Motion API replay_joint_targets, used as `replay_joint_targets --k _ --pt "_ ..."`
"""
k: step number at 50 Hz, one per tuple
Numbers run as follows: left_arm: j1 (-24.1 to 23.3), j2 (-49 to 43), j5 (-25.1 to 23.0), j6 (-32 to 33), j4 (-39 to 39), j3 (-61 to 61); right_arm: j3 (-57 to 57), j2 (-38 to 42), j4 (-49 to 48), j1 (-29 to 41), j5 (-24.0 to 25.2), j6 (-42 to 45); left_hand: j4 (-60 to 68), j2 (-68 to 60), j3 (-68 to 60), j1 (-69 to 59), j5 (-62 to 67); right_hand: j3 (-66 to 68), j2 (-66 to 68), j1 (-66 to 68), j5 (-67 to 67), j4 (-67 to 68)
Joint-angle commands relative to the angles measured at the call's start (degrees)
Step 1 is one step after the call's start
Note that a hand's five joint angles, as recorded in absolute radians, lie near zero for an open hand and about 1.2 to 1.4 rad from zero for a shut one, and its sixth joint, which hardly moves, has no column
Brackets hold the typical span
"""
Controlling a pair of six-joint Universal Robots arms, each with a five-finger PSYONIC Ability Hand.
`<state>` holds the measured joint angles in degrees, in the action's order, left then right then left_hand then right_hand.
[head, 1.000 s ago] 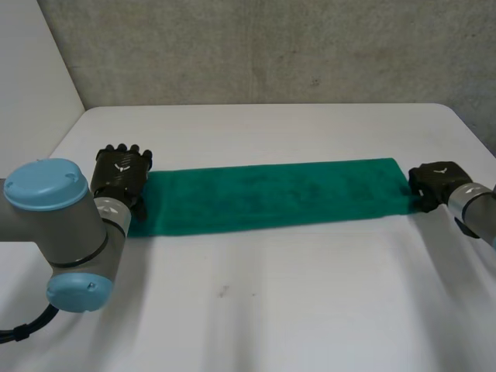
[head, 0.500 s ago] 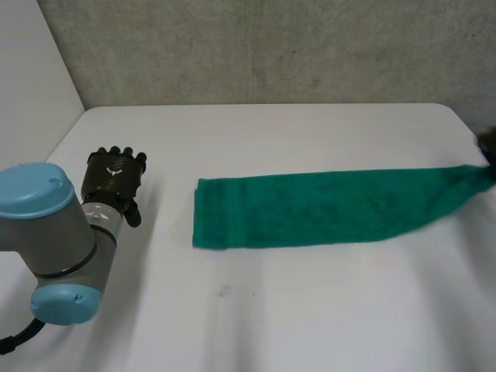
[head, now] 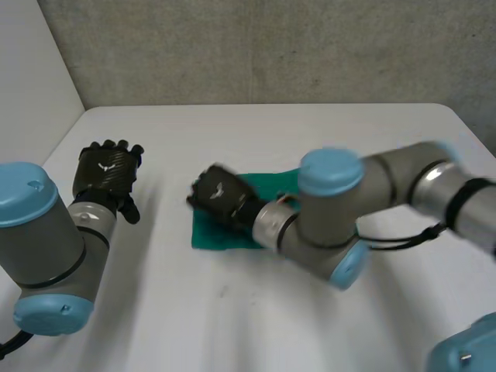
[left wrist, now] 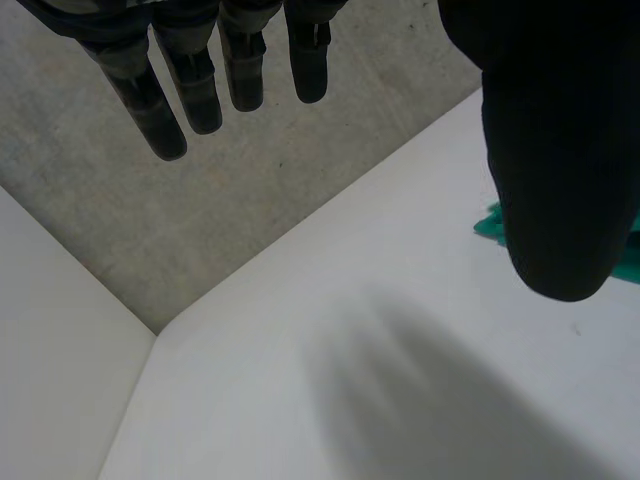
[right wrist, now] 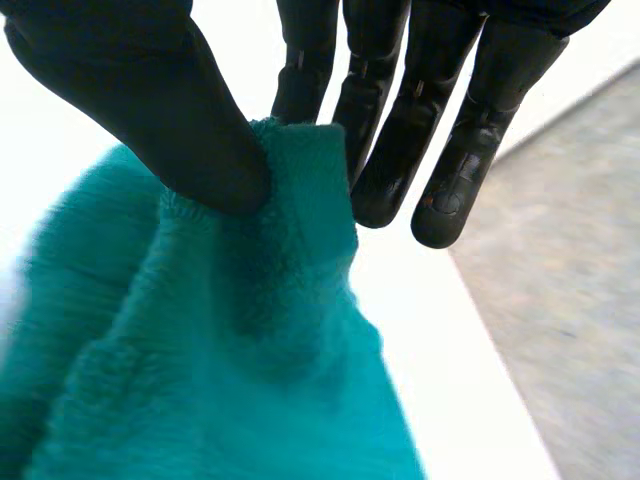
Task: Fold the towel.
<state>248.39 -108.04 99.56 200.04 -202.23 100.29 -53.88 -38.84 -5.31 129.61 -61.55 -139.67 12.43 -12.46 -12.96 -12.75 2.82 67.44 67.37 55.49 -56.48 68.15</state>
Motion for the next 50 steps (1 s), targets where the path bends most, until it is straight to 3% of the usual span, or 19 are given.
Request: replay_joint_targets --k 1,2,6,7,9,16,26,30,34,35,44,50 --pt "-0.89 -0.33 -0.07 0.09 -0.35 -0.89 1.67 4.65 0.03 2.4 -3.83 2.48 -1.37 1.4 1.9 1.69 -1.76 -52.39 -52.31 -40.43 51.42 -53.1" --pt "-1.24 -0.33 -0.07 0.09 -0.53 -1.06 2.2 4.21 0.12 2.32 -6.71 2.39 -1.37 1.4 1.9 1.69 -1.76 -57.44 -57.37 -45.49 56.48 -58.15" --pt "-4.31 -1.29 -1.38 0.0 -1.23 -3.96 1.16 -0.25 0.56 1.27 -13.4 -0.06 -1.2 1.23 1.73 1.53 -1.59 -57.44 -57.37 -45.49 56.48 -58.15" --pt "-4.32 -1.3 -1.39 0.0 -1.23 -3.97 1.15 -0.27 0.56 1.26 -13.42 -0.07 -1.2 1.23 1.73 1.53 -1.59 -57.44 -57.37 -45.49 56.48 -58.15" --pt "-4.85 -1.56 -1.83 -0.09 -1.23 -4.49 -3.38 -6.29 1.43 -2.93 -16.39 -5.74 -1.2 1.23 1.73 1.53 -1.59 -57.44 -57.37 -45.49 56.48 -58.15" --pt "-11.78 -7.79 -3.5 -2.02 -2.2 -12.13 -14.66 -12.92 1.79 -9.89 -16.41 -17.47 -0.37 0.39 0.89 0.69 -0.75 -57.44 -57.37 -45.49 56.48 -58.15" --pt "-14.51 -18.51 -3.15 -1.93 -1.94 -20.83 -26.53 -13.99 1.44 -19.65 -16.5 -18.18 0.14 -0.11 0.39 0.18 -0.25 -57.44 -57.37 -45.49 56.48 -58.15" --pt "-14.43 -21.95 -2.88 -1.93 -1.59 -22.6 -27.59 -13.46 1.18 -22.03 -16.32 -18.09 0.14 -0.11 0.39 0.18 -0.25 -37.06 -36.99 -25.11 36.1 -37.77" --pt "-13.99 -22.3 -2.79 -1.93 -0.97 -21.9 -27.42 -13.02 1.18 -23.17 -16.67 -17.13 0.14 -0.11 0.39 0.18 -0.25 -4.63 -4.56 7.32 3.67 -5.34" --pt "-13.81 -22.22 -2.71 -1.93 -0.71 -21.72 -27.24 -13.02 1.0 -23.52 -16.85 -16.51 0.14 -0.11 0.39 0.18 -0.25 12.38 12.46 24.34 -13.35 11.67" --pt "-13.64 -18.36 0.54 -2.28 3.42 -16.2 -23.38 -13.98 -2.52 -22.39 -17.64 -11.94 -0.36 0.39 0.89 0.68 -0.75 12.56 12.63 24.51 -13.52 11.85" --pt "-13.72 -13.7 2.13 -2.37 3.42 -11.53 -14.95 -14.16 -1.11 -10.36 -16.5 -11.06 -0.53 0.56 1.06 0.85 -0.92 12.56 12.63 24.51 -13.52 11.85"
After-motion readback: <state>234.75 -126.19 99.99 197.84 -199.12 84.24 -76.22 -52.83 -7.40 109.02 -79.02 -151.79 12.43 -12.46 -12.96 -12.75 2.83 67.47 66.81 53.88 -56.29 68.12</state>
